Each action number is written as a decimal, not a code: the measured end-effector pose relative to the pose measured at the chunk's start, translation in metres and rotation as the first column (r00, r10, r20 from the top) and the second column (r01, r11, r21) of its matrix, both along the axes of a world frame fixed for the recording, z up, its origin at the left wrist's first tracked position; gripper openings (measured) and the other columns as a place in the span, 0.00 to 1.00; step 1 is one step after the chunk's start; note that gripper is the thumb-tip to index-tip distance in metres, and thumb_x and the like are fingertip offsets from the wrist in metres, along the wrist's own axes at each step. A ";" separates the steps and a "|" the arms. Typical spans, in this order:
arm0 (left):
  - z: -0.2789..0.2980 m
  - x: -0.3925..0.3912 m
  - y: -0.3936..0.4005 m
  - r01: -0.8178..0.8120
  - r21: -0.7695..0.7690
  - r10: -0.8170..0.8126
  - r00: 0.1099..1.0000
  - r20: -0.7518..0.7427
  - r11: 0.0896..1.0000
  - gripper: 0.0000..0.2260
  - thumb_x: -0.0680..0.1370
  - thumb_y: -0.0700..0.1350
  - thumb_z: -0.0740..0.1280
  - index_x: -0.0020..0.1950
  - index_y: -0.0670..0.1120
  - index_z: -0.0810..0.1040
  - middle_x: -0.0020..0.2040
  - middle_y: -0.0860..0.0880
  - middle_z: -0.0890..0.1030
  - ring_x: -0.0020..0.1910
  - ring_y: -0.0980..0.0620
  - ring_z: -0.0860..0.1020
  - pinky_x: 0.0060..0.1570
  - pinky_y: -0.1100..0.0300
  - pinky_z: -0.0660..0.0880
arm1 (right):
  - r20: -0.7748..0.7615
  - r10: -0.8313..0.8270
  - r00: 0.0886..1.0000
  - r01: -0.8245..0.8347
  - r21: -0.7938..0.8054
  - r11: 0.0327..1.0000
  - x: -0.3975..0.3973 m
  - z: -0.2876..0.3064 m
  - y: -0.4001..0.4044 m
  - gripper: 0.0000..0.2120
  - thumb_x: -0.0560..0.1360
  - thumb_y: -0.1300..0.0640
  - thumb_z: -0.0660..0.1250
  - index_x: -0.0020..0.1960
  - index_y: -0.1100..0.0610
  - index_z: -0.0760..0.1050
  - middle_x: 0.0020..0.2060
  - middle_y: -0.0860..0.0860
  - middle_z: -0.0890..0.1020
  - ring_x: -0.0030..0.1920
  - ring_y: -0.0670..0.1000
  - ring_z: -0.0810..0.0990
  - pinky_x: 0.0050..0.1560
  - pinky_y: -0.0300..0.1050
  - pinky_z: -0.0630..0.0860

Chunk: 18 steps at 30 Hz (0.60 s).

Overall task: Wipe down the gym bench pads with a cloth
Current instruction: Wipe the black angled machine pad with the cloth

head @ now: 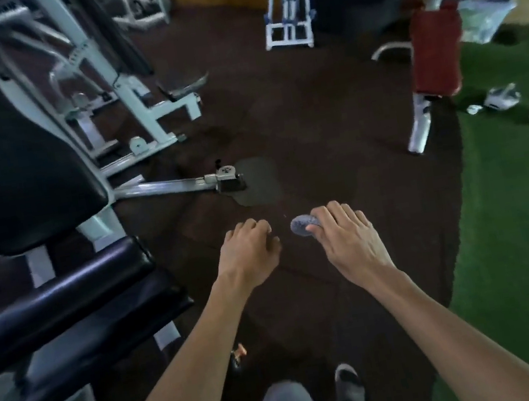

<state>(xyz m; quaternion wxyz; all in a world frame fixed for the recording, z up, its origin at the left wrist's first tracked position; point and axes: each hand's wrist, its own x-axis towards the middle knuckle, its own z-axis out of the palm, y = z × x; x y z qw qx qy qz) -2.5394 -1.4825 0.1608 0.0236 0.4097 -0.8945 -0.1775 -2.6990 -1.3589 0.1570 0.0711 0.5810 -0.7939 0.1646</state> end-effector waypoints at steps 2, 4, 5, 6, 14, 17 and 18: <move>0.005 -0.020 -0.021 -0.096 0.023 0.096 0.995 0.004 0.995 0.14 0.83 0.53 0.61 0.64 0.49 0.78 0.61 0.49 0.79 0.63 0.46 0.75 0.65 0.50 0.69 | -0.010 0.103 0.995 -0.103 0.030 0.994 -0.038 0.004 -0.038 0.17 0.84 0.44 0.51 0.56 0.53 0.74 0.47 0.49 0.76 0.45 0.54 0.76 0.45 0.53 0.75; 0.008 -0.034 -0.047 -0.193 0.019 0.193 0.981 0.002 0.981 0.15 0.83 0.53 0.60 0.65 0.49 0.77 0.60 0.49 0.79 0.63 0.46 0.75 0.65 0.51 0.69 | -0.016 0.199 0.980 -0.198 0.045 0.979 -0.068 0.009 -0.080 0.17 0.84 0.45 0.51 0.56 0.53 0.74 0.47 0.49 0.76 0.45 0.54 0.76 0.45 0.53 0.75; 0.009 -0.040 -0.062 -0.237 0.015 0.237 0.971 0.008 0.971 0.15 0.83 0.53 0.60 0.65 0.49 0.77 0.61 0.49 0.79 0.63 0.47 0.75 0.65 0.51 0.69 | -0.016 0.245 0.969 -0.245 0.038 0.969 -0.081 0.010 -0.104 0.17 0.84 0.45 0.51 0.56 0.53 0.74 0.47 0.50 0.76 0.45 0.55 0.77 0.44 0.53 0.75; 0.008 -0.046 -0.079 -0.283 0.013 0.283 0.959 0.010 0.959 0.15 0.83 0.53 0.60 0.66 0.49 0.77 0.61 0.49 0.79 0.63 0.47 0.75 0.66 0.51 0.69 | -0.009 0.288 0.958 -0.287 0.031 0.957 -0.092 0.011 -0.128 0.17 0.84 0.46 0.51 0.56 0.54 0.74 0.47 0.50 0.76 0.44 0.55 0.77 0.44 0.53 0.75; -0.021 -0.058 -0.222 -0.575 0.010 0.574 0.818 0.015 0.818 0.16 0.83 0.53 0.61 0.66 0.49 0.78 0.61 0.50 0.79 0.62 0.47 0.75 0.65 0.51 0.71 | 0.053 0.592 0.804 -0.593 0.007 0.805 -0.112 0.000 -0.339 0.17 0.85 0.46 0.50 0.58 0.53 0.73 0.48 0.50 0.76 0.45 0.53 0.75 0.47 0.52 0.74; -0.018 -0.052 -0.262 -0.674 0.005 0.673 0.739 0.023 0.739 0.16 0.83 0.53 0.61 0.66 0.47 0.78 0.61 0.48 0.79 0.62 0.45 0.76 0.63 0.51 0.71 | 0.083 0.708 0.701 -0.710 -0.016 0.704 -0.096 0.004 -0.405 0.15 0.85 0.47 0.51 0.59 0.54 0.73 0.49 0.50 0.76 0.46 0.52 0.75 0.48 0.50 0.73; -0.014 -0.050 -0.273 -0.705 0.006 0.705 0.709 0.035 0.709 0.16 0.83 0.53 0.62 0.66 0.47 0.78 0.61 0.48 0.79 0.62 0.44 0.76 0.62 0.50 0.71 | 0.088 0.746 0.661 -0.747 -0.016 0.664 -0.090 0.006 -0.425 0.15 0.85 0.47 0.52 0.59 0.54 0.73 0.48 0.51 0.76 0.46 0.52 0.75 0.48 0.50 0.73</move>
